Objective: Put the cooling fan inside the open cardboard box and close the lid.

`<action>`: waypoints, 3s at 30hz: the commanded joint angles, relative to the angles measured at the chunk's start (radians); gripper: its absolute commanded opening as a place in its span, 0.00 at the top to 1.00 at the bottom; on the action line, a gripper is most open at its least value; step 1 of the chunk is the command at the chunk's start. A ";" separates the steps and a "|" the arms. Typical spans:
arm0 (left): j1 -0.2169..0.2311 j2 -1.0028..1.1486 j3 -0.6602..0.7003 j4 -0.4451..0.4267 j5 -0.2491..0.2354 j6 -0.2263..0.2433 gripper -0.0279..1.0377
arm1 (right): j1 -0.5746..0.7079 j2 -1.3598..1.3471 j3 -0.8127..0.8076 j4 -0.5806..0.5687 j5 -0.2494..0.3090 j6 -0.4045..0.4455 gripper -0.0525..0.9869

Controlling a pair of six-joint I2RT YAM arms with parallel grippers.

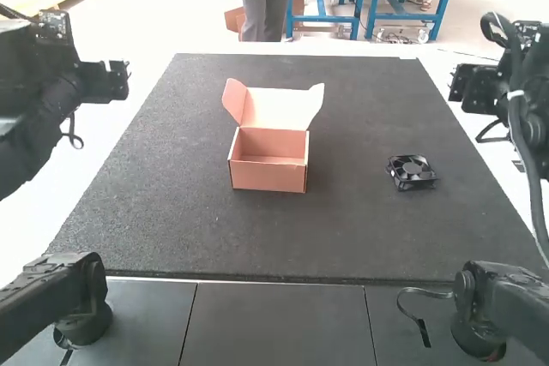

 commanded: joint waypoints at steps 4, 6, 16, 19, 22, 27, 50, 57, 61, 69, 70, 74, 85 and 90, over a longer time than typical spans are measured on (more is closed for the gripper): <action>-0.007 0.172 0.219 -0.162 0.027 -0.008 0.06 | -0.010 0.179 0.243 -0.100 0.035 0.083 0.08; -0.007 0.221 0.273 -0.210 0.027 -0.008 0.07 | -0.006 0.201 0.298 -0.103 0.035 0.081 0.09; -0.068 0.412 0.469 -0.477 -0.009 -0.011 0.07 | -0.038 0.598 0.609 -0.521 0.036 0.031 0.08; -0.073 0.433 0.501 -0.506 -0.009 -0.013 0.06 | -0.060 0.676 0.664 -0.583 0.013 0.003 0.08; -0.073 0.450 0.510 -0.531 -0.002 -0.037 0.06 | -0.061 0.732 0.684 -0.621 0.013 -0.035 0.08; -0.084 0.476 0.501 -0.569 0.025 -0.090 0.06 | -0.070 0.818 0.675 -0.638 0.007 -0.089 0.08; -0.151 0.478 0.447 -0.567 0.031 -0.128 0.06 | -0.104 1.068 0.602 -0.597 -0.028 -0.087 0.09; -0.151 0.478 0.446 -0.580 0.030 -0.128 0.06 | -0.116 1.134 0.617 -0.567 -0.028 -0.086 0.09; -0.151 0.478 0.447 -0.580 0.030 -0.128 0.06 | -0.122 1.163 0.629 -0.563 -0.030 -0.084 0.09; -0.151 0.478 0.451 -0.592 0.030 -0.129 0.06 | -0.124 1.196 0.654 -0.543 -0.030 -0.083 0.09; -0.150 0.476 0.451 -0.595 0.030 -0.128 0.06 | -0.124 1.199 0.655 -0.541 -0.030 -0.083 0.09; -0.150 0.474 0.447 -0.600 0.030 -0.129 0.06 | -0.124 1.209 0.661 -0.538 -0.030 -0.083 0.09; -0.151 0.471 0.454 -0.613 0.030 -0.129 0.06 | -0.124 1.267 0.668 -0.541 -0.028 -0.084 0.09; -0.151 0.471 0.454 -0.617 0.030 -0.129 0.06 | -0.124 1.299 0.669 -0.546 -0.021 -0.075 0.20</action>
